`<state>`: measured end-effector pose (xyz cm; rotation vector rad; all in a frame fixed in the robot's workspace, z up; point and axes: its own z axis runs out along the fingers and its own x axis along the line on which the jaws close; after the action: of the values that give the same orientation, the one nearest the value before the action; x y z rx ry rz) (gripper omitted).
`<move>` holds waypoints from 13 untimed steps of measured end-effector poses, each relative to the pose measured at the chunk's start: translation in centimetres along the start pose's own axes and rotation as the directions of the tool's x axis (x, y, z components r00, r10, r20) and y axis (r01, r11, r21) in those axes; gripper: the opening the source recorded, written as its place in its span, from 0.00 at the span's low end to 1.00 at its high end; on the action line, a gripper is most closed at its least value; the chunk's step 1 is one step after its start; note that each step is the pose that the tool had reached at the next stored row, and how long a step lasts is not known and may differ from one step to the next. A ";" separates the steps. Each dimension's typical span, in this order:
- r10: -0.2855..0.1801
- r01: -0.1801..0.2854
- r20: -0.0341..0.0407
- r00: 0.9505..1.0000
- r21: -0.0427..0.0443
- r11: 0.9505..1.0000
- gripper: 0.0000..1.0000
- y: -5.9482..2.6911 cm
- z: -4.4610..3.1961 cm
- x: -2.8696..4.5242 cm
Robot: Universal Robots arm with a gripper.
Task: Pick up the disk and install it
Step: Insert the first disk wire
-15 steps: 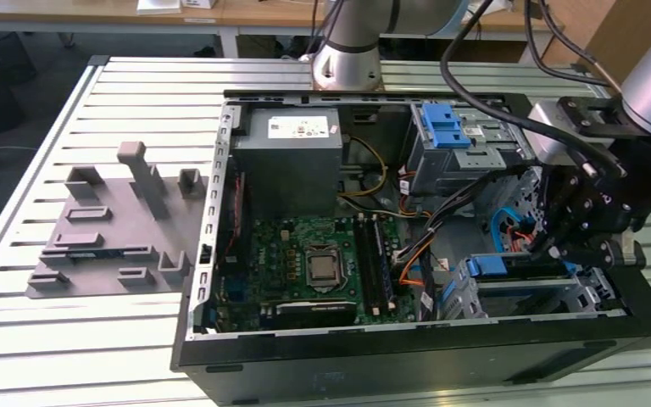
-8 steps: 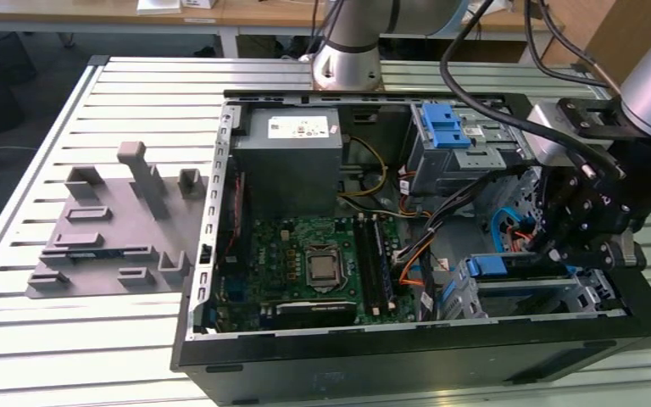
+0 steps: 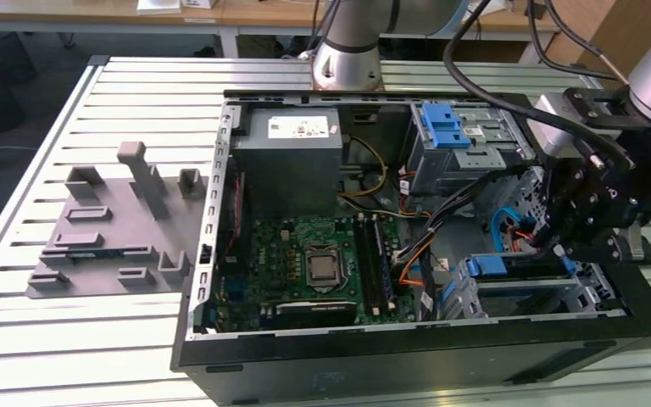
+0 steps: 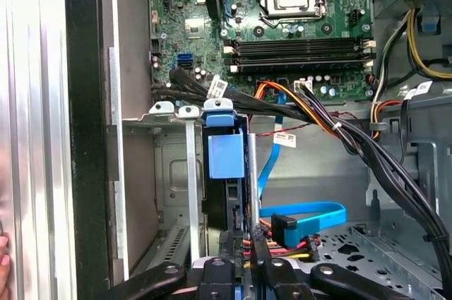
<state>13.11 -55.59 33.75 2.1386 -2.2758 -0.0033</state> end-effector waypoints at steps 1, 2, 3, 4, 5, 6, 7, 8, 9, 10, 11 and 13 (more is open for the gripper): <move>0.000 0.000 0.000 1.000 0.000 1.000 0.22 0.00 -0.04 0.00; 0.000 0.000 0.000 1.000 0.000 1.000 0.22 0.00 -0.06 0.00; 0.000 0.000 0.000 1.000 0.000 1.000 0.16 0.00 -0.07 0.00; 0.000 0.000 0.000 1.000 0.000 1.000 0.16 0.00 -0.10 0.00; 0.000 0.000 0.000 1.000 0.000 1.000 0.11 0.00 -0.13 0.00; 0.000 0.000 0.000 1.000 0.000 1.000 0.11 0.00 -0.14 0.00; 0.000 0.000 0.000 1.000 0.000 1.000 0.11 0.00 -0.16 0.00; 0.000 0.000 0.000 1.000 0.000 1.000 0.11 0.00 -0.16 0.00; 0.000 0.000 0.000 1.000 0.000 1.000 0.11 0.00 -0.18 0.00; 0.000 0.000 0.000 1.000 0.000 1.000 0.11 0.00 -0.19 0.00; 0.000 0.000 0.000 1.000 0.000 1.000 0.11 0.00 -0.20 0.00; 0.000 0.000 0.000 1.000 0.000 1.000 0.11 0.00 -0.21 0.00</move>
<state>13.11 -55.59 33.96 2.1388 -2.2759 -0.0039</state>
